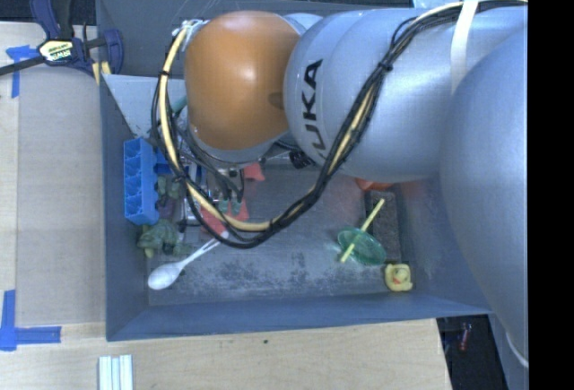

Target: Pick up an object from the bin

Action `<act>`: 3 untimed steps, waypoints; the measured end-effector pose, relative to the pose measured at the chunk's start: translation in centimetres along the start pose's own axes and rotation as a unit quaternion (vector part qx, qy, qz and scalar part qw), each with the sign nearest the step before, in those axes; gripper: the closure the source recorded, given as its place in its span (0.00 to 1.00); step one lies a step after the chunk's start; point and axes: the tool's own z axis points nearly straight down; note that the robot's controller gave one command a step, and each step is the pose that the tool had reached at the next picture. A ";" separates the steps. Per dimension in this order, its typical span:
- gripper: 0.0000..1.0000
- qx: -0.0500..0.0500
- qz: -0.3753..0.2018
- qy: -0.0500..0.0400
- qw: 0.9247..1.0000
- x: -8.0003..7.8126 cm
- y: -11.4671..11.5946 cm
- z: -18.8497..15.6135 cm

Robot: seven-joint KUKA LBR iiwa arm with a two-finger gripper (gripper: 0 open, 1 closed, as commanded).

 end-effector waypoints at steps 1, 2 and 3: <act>0.00 -0.001 0.002 -0.004 1.000 -0.2 -0.1 -0.5; 0.00 -0.002 -0.002 -0.006 1.000 -1.1 -1.3 6.1; 0.00 -0.004 -0.052 -0.012 0.999 -7.0 -2.1 13.4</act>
Offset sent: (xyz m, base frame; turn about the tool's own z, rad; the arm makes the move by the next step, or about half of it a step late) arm 0.0176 -0.0266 -0.1350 -0.0101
